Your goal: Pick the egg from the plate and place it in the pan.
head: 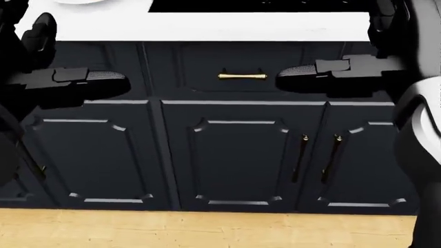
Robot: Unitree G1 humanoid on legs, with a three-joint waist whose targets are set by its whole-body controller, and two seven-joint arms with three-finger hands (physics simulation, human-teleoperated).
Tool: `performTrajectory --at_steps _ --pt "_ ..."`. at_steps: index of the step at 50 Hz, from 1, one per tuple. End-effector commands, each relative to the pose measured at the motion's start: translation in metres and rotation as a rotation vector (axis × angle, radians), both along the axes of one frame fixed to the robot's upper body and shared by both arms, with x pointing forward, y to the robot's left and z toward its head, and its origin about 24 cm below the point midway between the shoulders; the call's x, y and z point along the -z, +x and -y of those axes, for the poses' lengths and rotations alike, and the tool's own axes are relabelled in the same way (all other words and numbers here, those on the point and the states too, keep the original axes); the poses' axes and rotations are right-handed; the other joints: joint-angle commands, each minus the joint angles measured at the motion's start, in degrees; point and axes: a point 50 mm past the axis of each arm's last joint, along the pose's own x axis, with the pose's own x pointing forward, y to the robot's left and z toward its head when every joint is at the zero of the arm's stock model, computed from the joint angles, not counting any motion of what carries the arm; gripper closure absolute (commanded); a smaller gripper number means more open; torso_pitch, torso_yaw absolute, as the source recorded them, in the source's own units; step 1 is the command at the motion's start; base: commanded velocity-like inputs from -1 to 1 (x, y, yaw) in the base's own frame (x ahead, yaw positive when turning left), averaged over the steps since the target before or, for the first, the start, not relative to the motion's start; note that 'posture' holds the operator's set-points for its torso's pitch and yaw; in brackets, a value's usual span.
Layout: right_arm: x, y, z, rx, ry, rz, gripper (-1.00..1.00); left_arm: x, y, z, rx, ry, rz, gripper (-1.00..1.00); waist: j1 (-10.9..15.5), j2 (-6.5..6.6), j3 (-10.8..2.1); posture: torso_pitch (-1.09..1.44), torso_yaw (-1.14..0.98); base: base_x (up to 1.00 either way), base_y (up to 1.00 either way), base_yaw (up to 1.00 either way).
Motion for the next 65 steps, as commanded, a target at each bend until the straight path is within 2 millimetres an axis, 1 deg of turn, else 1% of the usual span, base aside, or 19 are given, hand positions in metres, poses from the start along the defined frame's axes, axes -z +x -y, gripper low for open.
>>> performTrajectory --at_steps 1,3,7,9,10,20,23,24,27,31,33,35,36,43,48,57,60,61,65 --pt "-0.0162 -0.0047 -0.0025 -0.012 -0.007 0.087 -1.0 -0.0182 -0.0048 -0.0033 -0.015 0.002 0.092 -1.0 0.7 -1.33 -2.03 0.0 0.0 0.0 0.45 0.0" --pt "-0.0151 -0.0039 -0.0023 -0.011 -0.007 0.086 -1.0 -0.0179 -0.0045 -0.0035 -0.016 0.003 0.091 -1.0 0.8 -1.3 -2.69 0.0 0.0 0.0 0.45 0.0" --pt "-0.0147 -0.0039 -0.0019 -0.012 -0.005 0.087 -1.0 -0.0178 -0.0046 -0.0035 -0.016 0.002 0.091 -1.0 0.7 1.41 -1.22 0.0 0.0 0.0 0.45 0.0" --pt "-0.0147 -0.0039 -0.0021 -0.013 -0.007 0.087 -1.0 -0.0177 -0.0047 -0.0032 -0.017 0.002 0.09 -1.0 0.4 4.53 -1.57 0.0 0.0 0.01 0.45 0.0" --pt "-0.015 -0.004 -0.0022 -0.012 -0.007 0.087 -1.0 -0.018 -0.0049 -0.0029 -0.017 0.002 0.09 -1.0 0.5 7.75 -2.43 0.0 0.0 0.02 0.45 0.0" --pt "-0.0163 -0.005 -0.0038 -0.019 -0.005 0.09 -1.0 -0.0192 -0.0054 -0.0029 -0.016 0.002 0.092 -1.0 0.7 1.07 -0.82 0.0 0.0 0.02 0.45 0.0" --pt "-0.0163 -0.0051 -0.0036 -0.019 -0.004 0.091 -1.0 -0.0188 -0.0052 -0.0029 -0.015 0.002 0.091 -1.0 0.7 -2.61 -1.28 0.0 0.0 0.1 0.42 0.0" --pt "-0.0164 -0.0052 -0.0035 -0.019 -0.004 0.092 -1.0 -0.0189 -0.0053 -0.0027 -0.014 0.002 0.092 -1.0 0.1 -0.42 -0.85 0.0 0.0 0.13 0.39 0.0" --pt "-0.0157 -0.0051 -0.0033 -0.019 -0.006 0.092 -1.0 -0.0189 -0.0056 -0.0026 -0.014 0.001 0.092 -1.0 0.6 -1.39 -1.62 0.0 0.0 0.16 0.39 0.0" --pt "-0.0155 -0.0049 -0.0031 -0.019 -0.006 0.091 -1.0 -0.0182 -0.005 -0.0024 -0.013 0.001 0.092 -1.0 0.4 0.88 -0.77 0.0 0.0 0.16 0.39 0.0" --pt "-0.0155 -0.0047 -0.0031 -0.018 -0.006 0.092 -1.0 -0.0183 -0.0048 -0.0027 -0.014 0.001 0.092 -1.0 0.0 3.25 -0.61 0.0 0.0 0.16 0.39 0.0" --pt "-0.0153 -0.0043 -0.0033 -0.018 -0.008 0.091 -1.0 -0.0182 -0.0047 -0.0027 -0.014 0.001 0.092 -1.0 0.0 8.68 -1.97 0.0 0.0 0.16 0.39 0.0" --pt "-0.0156 -0.0043 -0.0033 -0.018 -0.007 0.091 -1.0 -0.0182 -0.0046 -0.0028 -0.014 0.001 0.092 -1.0 0.3 6.15 -1.28 0.0 0.0 0.16 0.38 0.0" --pt "-0.0134 -0.0031 -0.0042 -0.021 -0.013 0.083 -1.0 -0.0181 -0.0046 -0.0029 -0.012 0.001 0.093 -1.0 0.8 3.68 -0.72 0.0 0.0 0.2 0.26 0.0" --pt "-0.0147 -0.0034 -0.0057 -0.025 -0.013 0.088 -1.0 -0.0191 -0.0055 -0.0029 -0.013 0.001 0.094 -1.0 0.7 3.98 -0.28 0.0 0.0 0.01 0.0 0.0" --pt "-0.0156 -0.0048 -0.0052 -0.031 -0.002 0.099 -1.0 -0.0183 -0.0054 -0.0038 -0.015 0.0 0.092 -1.0 2.2 1.35 -1.41 0.0 0.0 0.08 0.0 0.0" --pt "-0.0161 -0.0051 -0.0053 -0.031 -0.001 0.101 -1.0 -0.0181 -0.0054 -0.0039 -0.016 0.0 0.092 -1.0 2.4 -0.82 -1.62 0.0 0.0 0.15 0.0 0.0" --pt "-0.0155 -0.0047 -0.0053 -0.032 0.0 0.1 -1.0 -0.0182 -0.0055 -0.0038 -0.016 0.001 0.092 -1.0 2.2 0.27 -1.33 0.0 0.0 0.17 0.0 0.0" --pt "-0.0157 -0.0045 -0.0056 -0.034 -0.002 0.102 -1.0 -0.0178 -0.005 -0.003 -0.014 0.002 0.091 -1.0 1.4 -0.73 -0.71 0.0 0.0 0.26 0.0 0.0"
